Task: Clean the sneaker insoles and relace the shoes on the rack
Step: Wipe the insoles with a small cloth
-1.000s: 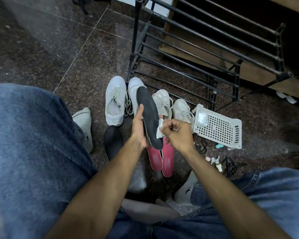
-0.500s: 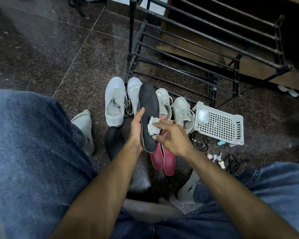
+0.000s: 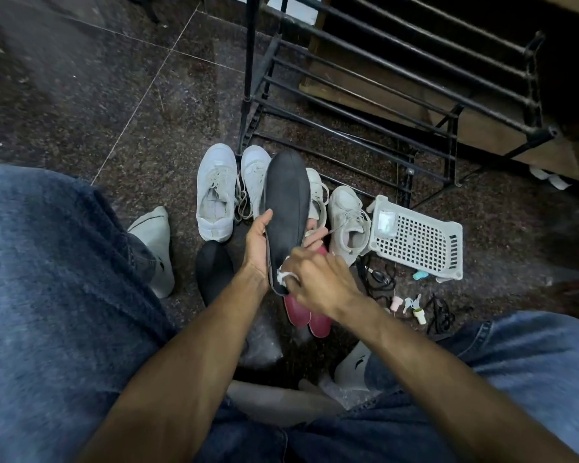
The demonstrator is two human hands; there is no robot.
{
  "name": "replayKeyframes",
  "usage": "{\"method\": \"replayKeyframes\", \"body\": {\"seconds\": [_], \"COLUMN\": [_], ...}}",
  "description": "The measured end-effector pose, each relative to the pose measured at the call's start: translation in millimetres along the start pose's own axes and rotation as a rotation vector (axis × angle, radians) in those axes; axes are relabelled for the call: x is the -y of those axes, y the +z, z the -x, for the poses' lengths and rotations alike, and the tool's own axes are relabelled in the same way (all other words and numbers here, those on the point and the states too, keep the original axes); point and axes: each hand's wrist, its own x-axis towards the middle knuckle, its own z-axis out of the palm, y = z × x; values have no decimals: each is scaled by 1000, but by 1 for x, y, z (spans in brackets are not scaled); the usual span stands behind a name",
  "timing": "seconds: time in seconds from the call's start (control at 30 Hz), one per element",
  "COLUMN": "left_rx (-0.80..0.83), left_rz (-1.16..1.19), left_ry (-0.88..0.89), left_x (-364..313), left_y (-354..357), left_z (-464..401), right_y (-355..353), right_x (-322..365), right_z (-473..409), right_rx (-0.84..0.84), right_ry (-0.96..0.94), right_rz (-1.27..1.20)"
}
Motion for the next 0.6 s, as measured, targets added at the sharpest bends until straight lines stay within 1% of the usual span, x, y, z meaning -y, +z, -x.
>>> {"method": "replayKeyframes", "body": {"seconds": [0.07, 0.13, 0.23, 0.3, 0.37, 0.47, 0.5, 0.6], "left_rx": [-19, -29, 1, 5, 1, -2, -2, -5], "left_rz": [-59, -69, -49, -4, -11, -90, -94, -95], "left_ry": [11, 10, 28, 18, -2, -25, -25, -7], "left_x": [5, 7, -1, -4, -2, 1, 0, -4], "left_y": [3, 3, 3, 3, 4, 5, 4, 2], "left_z": [1, 1, 3, 2, 2, 6, 6, 6], "right_y": [-6, -16, -20, -18, -17, -18, -20, -19], "right_x": [-13, -20, -7, 5, 5, -10, -14, -13], "right_z": [-14, -27, -20, -2, 4, -14, -20, -23], "right_rx": [-46, -56, 18, 72, 95, 24, 16, 57], "right_ry": [55, 86, -40, -123, -122, -18, -11, -113], "right_rz": [105, 164, 198, 166, 172, 240, 278, 315]}}
